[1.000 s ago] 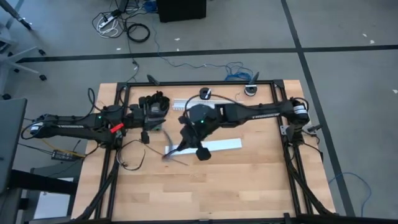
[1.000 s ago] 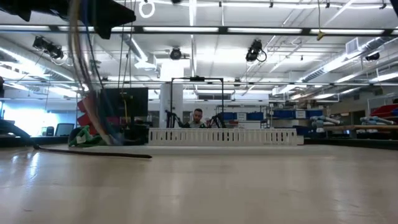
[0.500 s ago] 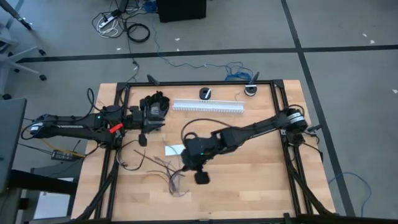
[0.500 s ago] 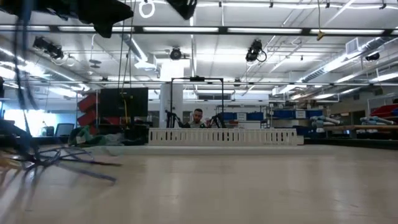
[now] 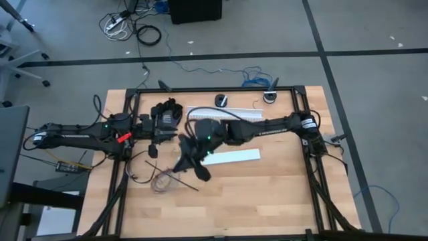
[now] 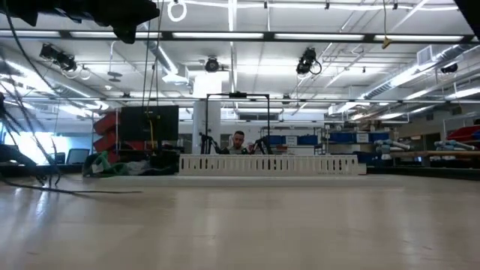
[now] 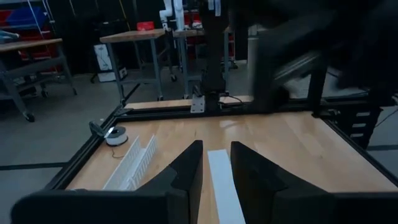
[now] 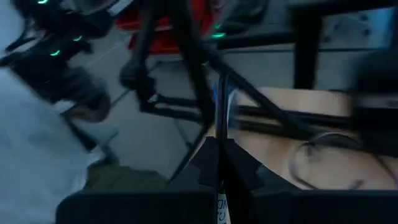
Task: Ziptie cables
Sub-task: Wrap the black zip tie around the cables
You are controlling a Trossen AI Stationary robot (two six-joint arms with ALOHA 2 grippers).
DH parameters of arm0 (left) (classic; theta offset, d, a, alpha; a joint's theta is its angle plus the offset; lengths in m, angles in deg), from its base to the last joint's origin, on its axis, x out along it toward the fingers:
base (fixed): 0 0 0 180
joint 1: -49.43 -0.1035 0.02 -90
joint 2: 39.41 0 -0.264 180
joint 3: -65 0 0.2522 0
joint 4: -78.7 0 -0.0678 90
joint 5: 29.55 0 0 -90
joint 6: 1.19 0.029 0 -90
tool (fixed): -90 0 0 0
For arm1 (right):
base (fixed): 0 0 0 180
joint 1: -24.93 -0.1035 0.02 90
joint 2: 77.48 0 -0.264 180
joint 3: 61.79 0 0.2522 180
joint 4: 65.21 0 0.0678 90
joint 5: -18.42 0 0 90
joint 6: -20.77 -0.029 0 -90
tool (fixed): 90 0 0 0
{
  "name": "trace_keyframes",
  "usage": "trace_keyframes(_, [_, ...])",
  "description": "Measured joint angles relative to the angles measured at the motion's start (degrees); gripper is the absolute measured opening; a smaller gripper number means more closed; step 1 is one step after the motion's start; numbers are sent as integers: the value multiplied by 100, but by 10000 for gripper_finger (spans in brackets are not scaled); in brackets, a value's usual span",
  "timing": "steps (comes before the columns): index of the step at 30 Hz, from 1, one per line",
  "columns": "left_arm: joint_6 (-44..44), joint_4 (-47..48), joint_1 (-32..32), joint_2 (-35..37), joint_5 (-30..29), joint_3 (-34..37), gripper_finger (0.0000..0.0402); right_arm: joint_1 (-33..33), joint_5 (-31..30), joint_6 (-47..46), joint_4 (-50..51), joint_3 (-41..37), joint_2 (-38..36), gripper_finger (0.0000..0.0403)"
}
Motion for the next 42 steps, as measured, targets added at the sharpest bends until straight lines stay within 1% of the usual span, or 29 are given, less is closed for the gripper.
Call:
trace_keyframes(2, [3, 21, 0, 0, 0, 0, 78, -169, -63, 151, 646, 8, -15, 0])
trace_keyframes(4, [35, 59, 0, 0, 0, 0, 78, -338, -345, 137, 1417, -7, 4, 0])
trace_keyframes(7, [178, 84, 0, 0, -1, -2, 78, -526, -858, -107, 2459, -75, 13, 0])
trace_keyframes(10, [307, 64, 0, 0, 0, -2, 78, -652, -1315, -590, 3423, -318, 7, 0])
trace_keyframes(12, [330, 44, 0, 0, 15, -2, 78, -709, -1542, -912, 3742, -569, 7, 0])
trace_keyframes(16, [333, 78, 0, 0, 204, -2, 78, -719, -1722, -1414, 4063, -1184, -87, 0])
trace_keyframes(19, [326, 164, 0, 0, 264, -2, 78, -759, -1849, -1825, 4038, -1871, -407, 0])
trace_keyframes(21, [326, 207, 0, -2, 260, -2, 78, -811, -1956, -2204, 3918, -2431, -825, 0])
trace_keyframes(25, [326, 179, 0, -2, 261, -2, 78, -942, -1948, -2970, 3185, -3754, -1800, 0])
trace_keyframes(28, [330, 110, 0, -7, 260, -2, 78, -1025, -1747, -3501, 2230, -4760, -2451, 0])
trace_keyframes(30, [330, 76, 0, -4, 260, -2, 78, -1079, -1610, -3850, 1787, -5362, -2781, 0])
trace_keyframes(33, [330, 13, 0, -7, 260, -2, 78, -1168, -1477, -4234, 1490, -6104, -3094, 0])
trace_keyframes(38, [326, 8, 0, -7, 258, -2, 78, -1241, -1458, -4428, 832, -6864, -3352, 0])
trace_keyframes(42, [322, -9, 0, -7, 258, -2, 78, -1241, -1380, -4167, -88, -6991, -3376, 0])
